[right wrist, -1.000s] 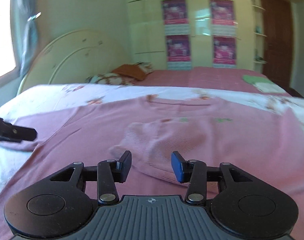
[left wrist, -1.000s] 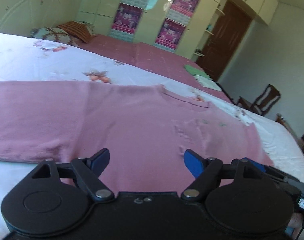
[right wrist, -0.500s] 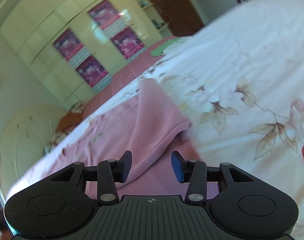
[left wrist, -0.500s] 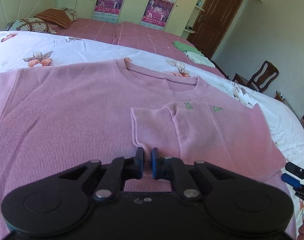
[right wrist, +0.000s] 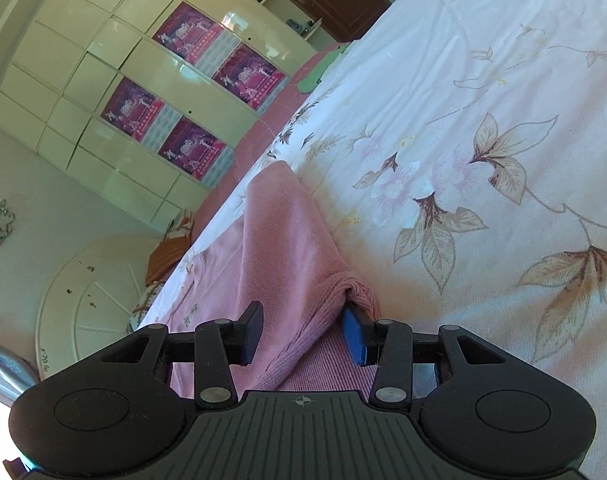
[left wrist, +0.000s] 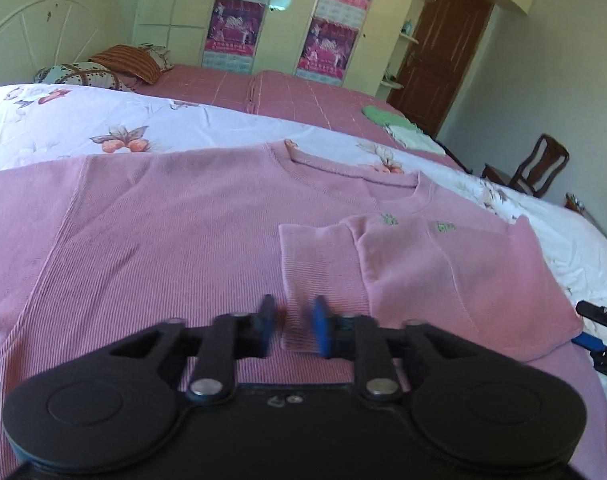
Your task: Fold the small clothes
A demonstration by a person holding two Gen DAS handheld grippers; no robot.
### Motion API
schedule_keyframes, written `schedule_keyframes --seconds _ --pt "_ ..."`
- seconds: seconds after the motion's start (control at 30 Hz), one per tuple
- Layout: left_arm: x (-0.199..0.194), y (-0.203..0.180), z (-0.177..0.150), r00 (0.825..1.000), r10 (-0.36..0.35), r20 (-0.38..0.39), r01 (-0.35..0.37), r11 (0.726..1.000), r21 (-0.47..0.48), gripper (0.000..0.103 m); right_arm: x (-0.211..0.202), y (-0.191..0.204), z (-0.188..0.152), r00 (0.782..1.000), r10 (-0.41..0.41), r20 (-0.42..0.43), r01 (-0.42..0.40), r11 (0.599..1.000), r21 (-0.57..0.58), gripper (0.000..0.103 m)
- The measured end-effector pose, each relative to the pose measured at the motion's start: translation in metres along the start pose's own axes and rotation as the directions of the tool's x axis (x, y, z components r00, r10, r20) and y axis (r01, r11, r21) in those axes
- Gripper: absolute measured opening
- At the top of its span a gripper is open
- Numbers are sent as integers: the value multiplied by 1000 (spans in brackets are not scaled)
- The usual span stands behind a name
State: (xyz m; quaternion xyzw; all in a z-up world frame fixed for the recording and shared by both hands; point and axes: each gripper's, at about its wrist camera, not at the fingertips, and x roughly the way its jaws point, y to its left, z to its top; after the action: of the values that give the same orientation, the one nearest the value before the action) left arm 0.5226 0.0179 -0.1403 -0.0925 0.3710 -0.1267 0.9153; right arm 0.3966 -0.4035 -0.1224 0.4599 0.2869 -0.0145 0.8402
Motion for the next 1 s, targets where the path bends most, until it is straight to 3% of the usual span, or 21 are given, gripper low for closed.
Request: schedule_keyframes --seconds 0.07,0.13,0.23,0.33,0.37,0.4,0.47,0.5,0.53,0.63,0.73,0.77,0.83,0.87,0.9,0.93,0.97,1.0 --pt "2 5 3 1000 -26 6 26 999 -29 58 0 -3 3 1000 11 -6 -11 1000 14 43" --pt "8 9 8 999 -34 8 34 998 -48 61 1 -4 6 1000 22 -9 -22 1000 21 43" --pt "24 19 19 998 -61 -7 60 992 -111 52 2 -6 4 999 33 -9 -32 999 42 43" --pt "41 22 29 995 -100 -20 97 985 -141 32 2 -5 4 1000 25 -7 -25 999 40 43" --pt "47 18 31 993 -114 -36 108 986 -126 14 2 -4 3 1000 21 -6 -21 999 37 43" --pt "49 14 32 993 -115 -37 111 989 -98 5 1 -4 2 1000 16 -4 -15 999 34 43" --pt "29 7 31 992 -92 87 98 993 -66 5 1 0 1 1000 -1 3 1 1000 17 42" --pt "17 5 30 987 -75 143 84 995 -61 5 1 3 0 1000 -13 11 13 1000 -3 26" --pt "10 5 27 982 -60 177 74 995 -71 5 1 9 -1 1000 -25 15 26 999 -31 16" --pt "21 4 17 991 17 136 -8 998 -64 5 1 4 -5 998 -55 21 56 997 -53 13" --pt "27 7 10 992 31 120 -22 997 -74 5 0 -1 -6 998 -56 4 56 997 -53 8" --pt "25 9 10 992 27 124 -18 997 -73 7 -4 1 -5 998 -56 -8 55 996 -76 8" --pt "23 11 12 993 28 118 -19 997 -76 22 -18 6 -3 998 -60 -8 58 987 -148 12" --pt "22 12 13 992 25 125 -16 997 -72 32 -28 8 -1 999 -46 13 47 982 -181 19" --pt "21 13 13 990 25 136 -16 998 -63 43 -35 10 2 998 -41 38 48 977 -209 36" --pt "23 12 15 990 29 139 -22 998 -57 50 -39 12 8 997 -38 61 51 970 -237 47" --pt "25 11 17 990 34 137 -27 998 -56 54 -39 15 15 997 -31 77 50 964 -260 56" --pt "29 10 20 992 33 121 -27 998 -52 52 -33 16 24 996 -32 81 53 960 -274 56"
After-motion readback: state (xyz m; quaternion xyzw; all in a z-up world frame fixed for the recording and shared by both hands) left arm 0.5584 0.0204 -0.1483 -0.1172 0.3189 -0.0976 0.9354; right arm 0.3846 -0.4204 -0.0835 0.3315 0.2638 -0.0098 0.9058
